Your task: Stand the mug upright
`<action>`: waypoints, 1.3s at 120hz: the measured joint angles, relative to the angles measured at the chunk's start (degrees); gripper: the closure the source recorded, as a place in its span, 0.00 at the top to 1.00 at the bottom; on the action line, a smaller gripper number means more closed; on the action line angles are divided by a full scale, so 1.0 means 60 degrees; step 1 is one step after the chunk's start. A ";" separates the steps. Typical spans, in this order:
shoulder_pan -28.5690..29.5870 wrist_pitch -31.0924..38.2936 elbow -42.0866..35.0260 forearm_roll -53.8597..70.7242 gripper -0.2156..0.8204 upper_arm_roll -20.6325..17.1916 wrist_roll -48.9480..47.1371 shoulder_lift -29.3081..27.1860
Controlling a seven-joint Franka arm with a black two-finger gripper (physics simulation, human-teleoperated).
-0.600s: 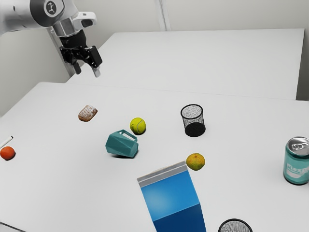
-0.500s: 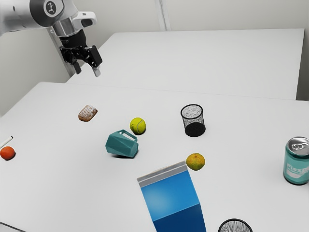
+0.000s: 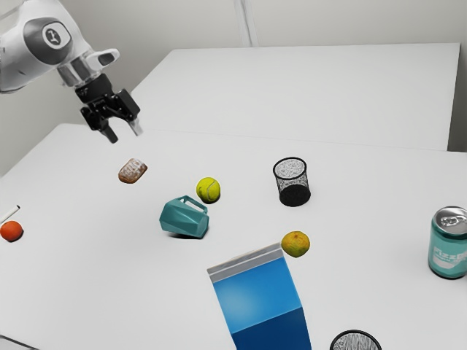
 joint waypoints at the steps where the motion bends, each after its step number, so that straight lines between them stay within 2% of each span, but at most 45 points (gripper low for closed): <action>1: -0.0001 0.0018 -0.0081 -0.0074 0.79 0.0001 0.0036 0.0006; 23: 0.0159 0.0774 -0.1691 -0.1406 0.79 0.0263 0.0934 0.0209; 69: 0.0449 0.1761 -0.2431 -0.3340 0.79 0.0351 0.2448 0.1825; 114: 0.0458 0.2149 -0.3481 -0.5313 0.79 0.0345 0.3660 0.2046; 117: 0.0463 0.2121 -0.3488 -0.5366 0.76 0.0345 0.3755 0.2045; 138: 0.0488 0.1984 -0.3502 -0.5543 0.33 0.0345 0.4441 0.2041; 156: 0.0570 0.1829 -0.3485 -0.5576 0.16 0.0346 0.4930 0.2018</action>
